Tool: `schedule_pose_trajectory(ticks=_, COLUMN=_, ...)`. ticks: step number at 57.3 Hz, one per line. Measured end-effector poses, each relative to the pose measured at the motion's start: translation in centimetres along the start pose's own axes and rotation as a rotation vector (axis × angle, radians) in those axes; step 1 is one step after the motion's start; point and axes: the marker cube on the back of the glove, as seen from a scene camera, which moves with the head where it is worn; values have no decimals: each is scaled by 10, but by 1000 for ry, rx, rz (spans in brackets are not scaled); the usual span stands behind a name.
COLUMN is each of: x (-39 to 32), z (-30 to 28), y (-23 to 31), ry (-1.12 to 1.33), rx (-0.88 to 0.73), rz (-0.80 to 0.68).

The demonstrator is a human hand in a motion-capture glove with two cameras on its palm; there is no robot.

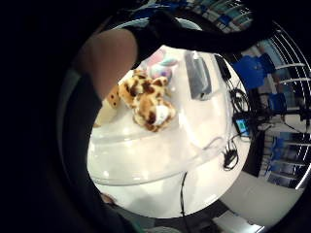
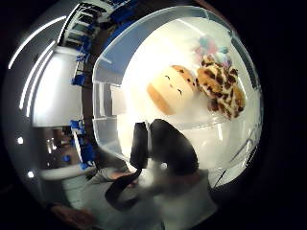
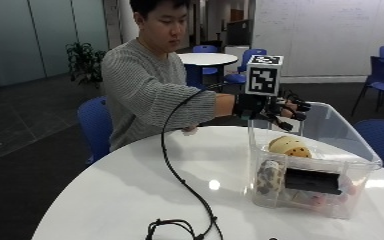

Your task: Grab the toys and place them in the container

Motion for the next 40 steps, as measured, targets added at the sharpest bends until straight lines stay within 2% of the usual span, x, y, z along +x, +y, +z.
schedule_pose_trajectory(ticks=9, x=-1, z=0, y=24, ry=1, rx=9, rz=-41)
schedule_pose_trajectory(ticks=18, x=36, z=-16, y=85, ry=9, rx=80, rz=-73)
schedule_pose_trajectory(ticks=29, x=108, z=-14, y=156, ry=77, rx=129, rz=133)
schedule_pose_trajectory(ticks=40, x=111, z=-3, y=209, ry=69, rx=167, rz=150)
